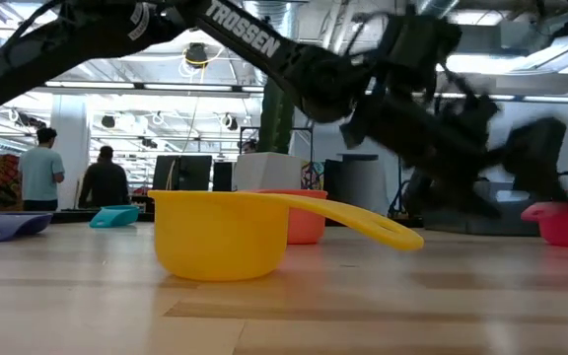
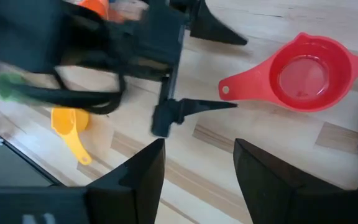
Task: Nest measuring cups in basket
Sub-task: Stack the red measuring cup on top of the orange measuring cup
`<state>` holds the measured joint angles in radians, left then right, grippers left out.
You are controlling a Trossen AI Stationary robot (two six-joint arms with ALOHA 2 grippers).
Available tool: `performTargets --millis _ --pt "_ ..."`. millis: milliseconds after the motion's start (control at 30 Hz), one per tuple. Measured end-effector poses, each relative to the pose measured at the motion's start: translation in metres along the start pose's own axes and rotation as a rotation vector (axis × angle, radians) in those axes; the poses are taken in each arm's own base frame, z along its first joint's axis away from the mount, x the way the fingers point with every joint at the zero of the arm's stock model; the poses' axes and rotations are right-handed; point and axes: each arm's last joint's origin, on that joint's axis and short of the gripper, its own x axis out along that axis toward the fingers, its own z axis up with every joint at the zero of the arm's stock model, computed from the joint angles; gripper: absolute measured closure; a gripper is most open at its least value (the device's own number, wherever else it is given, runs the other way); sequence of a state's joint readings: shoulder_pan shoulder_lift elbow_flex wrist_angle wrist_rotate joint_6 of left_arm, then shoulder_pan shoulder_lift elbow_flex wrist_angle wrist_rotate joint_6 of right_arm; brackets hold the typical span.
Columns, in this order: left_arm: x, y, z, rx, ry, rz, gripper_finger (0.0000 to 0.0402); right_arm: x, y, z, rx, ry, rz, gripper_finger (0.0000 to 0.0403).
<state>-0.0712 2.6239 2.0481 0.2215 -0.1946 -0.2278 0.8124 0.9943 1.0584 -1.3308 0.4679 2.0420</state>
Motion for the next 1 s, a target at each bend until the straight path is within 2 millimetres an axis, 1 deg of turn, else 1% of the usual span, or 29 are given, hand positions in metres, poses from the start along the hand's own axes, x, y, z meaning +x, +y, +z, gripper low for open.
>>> performTargets --millis 67,200,333,700,1000 --pt "0.001 -0.001 -0.003 0.007 0.006 -0.007 0.0025 0.000 0.000 0.000 0.000 0.000 0.001 0.0191" --pt "-0.002 -0.003 0.009 -0.005 -0.058 0.003 0.0025 0.000 0.000 0.000 0.001 0.002 0.003 0.0191" --pt "-0.001 -0.002 0.006 -0.001 -0.035 0.003 0.0029 0.000 0.000 0.000 0.002 0.001 0.002 0.0188" --pt "-0.001 -0.002 0.003 -0.004 0.000 -0.031 0.0093 0.000 0.000 0.000 0.001 0.004 0.001 0.0193" --pt "-0.001 -0.001 0.003 -0.005 0.004 -0.030 0.0115 0.000 0.000 0.000 0.004 0.004 0.002 0.0194"
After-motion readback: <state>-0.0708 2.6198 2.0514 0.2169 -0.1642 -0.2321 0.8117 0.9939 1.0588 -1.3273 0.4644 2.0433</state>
